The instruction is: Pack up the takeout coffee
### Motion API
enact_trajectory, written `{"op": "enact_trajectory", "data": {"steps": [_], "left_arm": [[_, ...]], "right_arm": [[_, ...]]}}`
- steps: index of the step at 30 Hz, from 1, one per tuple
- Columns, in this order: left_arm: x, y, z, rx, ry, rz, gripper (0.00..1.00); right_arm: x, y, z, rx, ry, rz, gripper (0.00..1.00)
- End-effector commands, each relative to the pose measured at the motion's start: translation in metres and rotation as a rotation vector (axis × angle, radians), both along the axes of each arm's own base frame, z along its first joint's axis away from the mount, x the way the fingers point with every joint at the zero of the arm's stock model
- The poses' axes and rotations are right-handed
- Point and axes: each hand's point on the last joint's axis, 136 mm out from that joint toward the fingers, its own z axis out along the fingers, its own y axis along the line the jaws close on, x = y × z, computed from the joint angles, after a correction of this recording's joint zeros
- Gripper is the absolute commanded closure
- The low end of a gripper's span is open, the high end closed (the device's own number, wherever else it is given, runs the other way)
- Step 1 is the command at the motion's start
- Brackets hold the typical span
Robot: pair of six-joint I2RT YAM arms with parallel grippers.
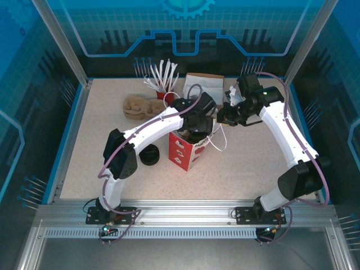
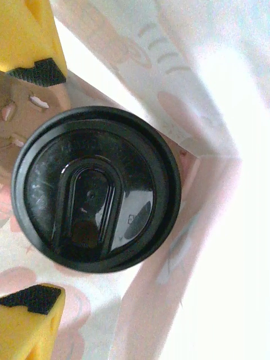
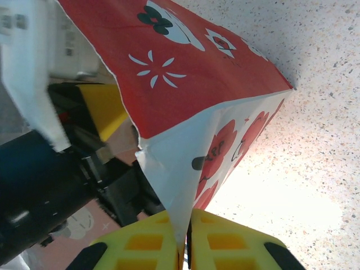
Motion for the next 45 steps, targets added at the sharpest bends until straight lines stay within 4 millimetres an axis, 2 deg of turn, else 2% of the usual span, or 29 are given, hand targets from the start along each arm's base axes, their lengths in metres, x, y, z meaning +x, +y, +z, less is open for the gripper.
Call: {"op": "enact_trajectory", "data": {"steps": [1,7,19,26,32,41,45], "left_arm": [[-0.001,0.001,0.039,-0.072,-0.053,0.029,0.08],[-0.006,0.004,0.064,-0.112,-0.074,0.037,0.08],[-0.026,0.014,0.132,-0.238,-0.141,0.055,0.12],[-0.031,0.027,0.172,-0.287,-0.235,0.048,0.14],[-0.027,0.049,0.181,-0.288,-0.269,0.069,0.14],[-0.012,0.105,0.179,-0.280,-0.285,0.178,0.14],[-0.006,0.122,0.178,-0.282,-0.286,0.212,0.14]], "right_arm": [[-0.004,0.006,0.014,0.004,-0.032,0.034,0.87],[-0.004,0.005,0.015,0.001,-0.034,0.033,0.87],[-0.003,0.009,0.015,0.014,-0.046,0.057,0.90],[-0.005,0.018,0.022,0.060,-0.095,0.148,0.92],[-0.010,0.027,0.026,0.122,-0.119,0.240,0.92],[-0.022,0.040,0.025,0.197,-0.092,0.317,0.92],[-0.028,0.045,0.022,0.216,-0.070,0.337,0.92]]}}
